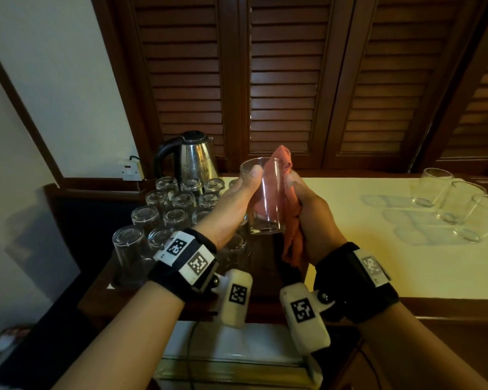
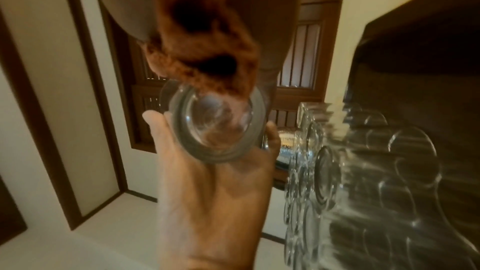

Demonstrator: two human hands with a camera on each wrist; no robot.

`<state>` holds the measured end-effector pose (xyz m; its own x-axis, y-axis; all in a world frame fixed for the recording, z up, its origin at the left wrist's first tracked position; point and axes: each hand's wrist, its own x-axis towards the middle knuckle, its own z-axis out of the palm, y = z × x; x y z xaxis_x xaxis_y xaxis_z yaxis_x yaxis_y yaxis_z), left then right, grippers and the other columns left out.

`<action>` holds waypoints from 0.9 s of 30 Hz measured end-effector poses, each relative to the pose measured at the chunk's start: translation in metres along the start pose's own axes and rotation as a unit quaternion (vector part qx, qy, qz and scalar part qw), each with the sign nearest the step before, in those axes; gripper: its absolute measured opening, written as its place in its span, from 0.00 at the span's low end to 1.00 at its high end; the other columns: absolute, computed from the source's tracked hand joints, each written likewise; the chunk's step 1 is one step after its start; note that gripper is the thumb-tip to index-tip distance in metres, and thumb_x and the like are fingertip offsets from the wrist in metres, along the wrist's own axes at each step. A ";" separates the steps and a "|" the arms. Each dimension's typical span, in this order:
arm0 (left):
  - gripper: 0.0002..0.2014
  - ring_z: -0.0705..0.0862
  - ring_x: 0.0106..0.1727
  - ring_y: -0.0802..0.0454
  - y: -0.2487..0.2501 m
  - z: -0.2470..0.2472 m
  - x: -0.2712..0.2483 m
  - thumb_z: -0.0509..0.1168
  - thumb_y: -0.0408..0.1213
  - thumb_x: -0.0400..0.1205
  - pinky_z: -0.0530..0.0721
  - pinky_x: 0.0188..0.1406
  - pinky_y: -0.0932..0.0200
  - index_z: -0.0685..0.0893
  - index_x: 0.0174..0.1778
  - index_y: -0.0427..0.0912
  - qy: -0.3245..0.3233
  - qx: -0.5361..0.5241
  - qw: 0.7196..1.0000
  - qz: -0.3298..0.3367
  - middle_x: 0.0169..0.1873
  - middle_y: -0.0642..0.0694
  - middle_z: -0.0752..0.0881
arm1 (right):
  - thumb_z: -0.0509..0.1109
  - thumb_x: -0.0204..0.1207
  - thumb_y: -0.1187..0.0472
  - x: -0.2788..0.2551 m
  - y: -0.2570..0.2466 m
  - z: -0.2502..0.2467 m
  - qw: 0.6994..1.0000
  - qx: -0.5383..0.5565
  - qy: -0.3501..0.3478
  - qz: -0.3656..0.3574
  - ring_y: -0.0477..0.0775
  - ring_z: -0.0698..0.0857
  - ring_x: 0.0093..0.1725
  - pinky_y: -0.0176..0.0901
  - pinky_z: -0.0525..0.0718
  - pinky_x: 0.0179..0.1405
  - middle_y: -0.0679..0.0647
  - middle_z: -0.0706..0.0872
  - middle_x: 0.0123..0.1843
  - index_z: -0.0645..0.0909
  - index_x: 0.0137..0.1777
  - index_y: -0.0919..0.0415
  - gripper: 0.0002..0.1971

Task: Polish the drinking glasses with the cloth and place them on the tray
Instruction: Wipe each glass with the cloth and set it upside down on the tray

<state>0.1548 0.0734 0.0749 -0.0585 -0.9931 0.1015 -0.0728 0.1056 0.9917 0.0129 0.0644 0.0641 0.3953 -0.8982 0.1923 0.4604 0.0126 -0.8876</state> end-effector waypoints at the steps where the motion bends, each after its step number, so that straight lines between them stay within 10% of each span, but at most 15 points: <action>1: 0.43 0.77 0.75 0.45 0.005 -0.003 -0.001 0.58 0.75 0.76 0.77 0.72 0.53 0.72 0.80 0.49 0.002 0.022 1.000 0.001 0.74 0.47 0.79 | 0.56 0.89 0.52 0.002 0.000 0.003 1.000 -0.013 0.009 -0.008 0.55 0.93 0.51 0.47 0.90 0.44 0.56 0.93 0.55 0.82 0.70 0.52 0.17; 3: 0.32 0.74 0.73 0.55 0.010 -0.009 -0.002 0.55 0.59 0.86 0.74 0.58 0.70 0.64 0.84 0.47 0.024 0.034 0.999 0.011 0.72 0.51 0.76 | 0.55 0.90 0.52 0.007 0.002 0.011 0.998 -0.048 0.015 -0.030 0.57 0.89 0.61 0.52 0.88 0.55 0.56 0.90 0.65 0.74 0.80 0.49 0.20; 6: 0.26 0.79 0.68 0.53 0.013 -0.012 -0.007 0.53 0.52 0.90 0.77 0.64 0.59 0.61 0.84 0.49 0.050 0.052 0.997 0.037 0.67 0.52 0.81 | 0.53 0.92 0.53 0.011 0.006 0.026 0.989 -0.120 0.018 -0.088 0.47 0.87 0.67 0.44 0.88 0.61 0.47 0.88 0.67 0.64 0.86 0.45 0.23; 10: 0.26 0.81 0.50 0.67 0.014 -0.014 -0.016 0.62 0.47 0.87 0.82 0.35 0.76 0.62 0.80 0.49 0.052 0.013 0.997 0.057 0.53 0.63 0.79 | 0.55 0.91 0.48 0.012 0.014 0.040 0.990 -0.103 0.010 -0.094 0.58 0.80 0.76 0.64 0.81 0.72 0.57 0.77 0.80 0.65 0.85 0.40 0.22; 16: 0.15 0.89 0.57 0.58 0.008 -0.037 -0.026 0.62 0.56 0.85 0.87 0.56 0.59 0.78 0.65 0.55 0.000 -0.034 0.999 0.019 0.58 0.48 0.88 | 0.60 0.87 0.47 0.000 0.019 0.045 0.999 0.037 0.002 -0.009 0.70 0.84 0.70 0.78 0.75 0.73 0.66 0.85 0.70 0.80 0.74 0.54 0.21; 18: 0.13 0.88 0.52 0.65 0.010 -0.042 -0.028 0.61 0.46 0.88 0.86 0.46 0.68 0.74 0.68 0.54 0.020 -0.035 0.999 0.014 0.57 0.54 0.85 | 0.59 0.87 0.46 0.003 0.019 0.050 0.998 -0.045 0.019 -0.048 0.68 0.83 0.72 0.76 0.77 0.72 0.63 0.83 0.73 0.75 0.79 0.49 0.22; 21: 0.29 0.78 0.71 0.55 0.013 -0.041 -0.031 0.58 0.42 0.90 0.78 0.70 0.57 0.56 0.87 0.48 0.042 0.015 0.999 0.021 0.74 0.52 0.76 | 0.55 0.90 0.47 0.006 0.023 0.058 0.985 -0.136 0.006 -0.103 0.59 0.79 0.77 0.63 0.81 0.73 0.57 0.75 0.82 0.61 0.86 0.38 0.25; 24: 0.33 0.78 0.54 0.69 0.013 -0.036 -0.032 0.61 0.46 0.88 0.80 0.47 0.74 0.53 0.86 0.51 0.044 0.013 0.998 0.037 0.59 0.65 0.76 | 0.53 0.92 0.50 0.006 0.029 0.061 0.984 -0.136 -0.003 -0.112 0.55 0.80 0.75 0.57 0.83 0.72 0.56 0.76 0.80 0.60 0.86 0.38 0.23; 27: 0.19 0.86 0.48 0.66 0.012 -0.035 -0.035 0.63 0.45 0.86 0.82 0.36 0.77 0.72 0.73 0.51 0.040 -0.035 0.998 0.033 0.52 0.60 0.82 | 0.56 0.90 0.48 0.002 0.028 0.058 0.998 -0.033 -0.008 -0.046 0.61 0.83 0.73 0.61 0.83 0.70 0.60 0.81 0.76 0.69 0.84 0.47 0.23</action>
<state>0.1909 0.1074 0.0857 0.0189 -0.9852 0.1705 -0.0013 0.1705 0.9854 0.0727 0.0889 0.0641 0.3658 -0.8873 0.2808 0.4427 -0.0995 -0.8911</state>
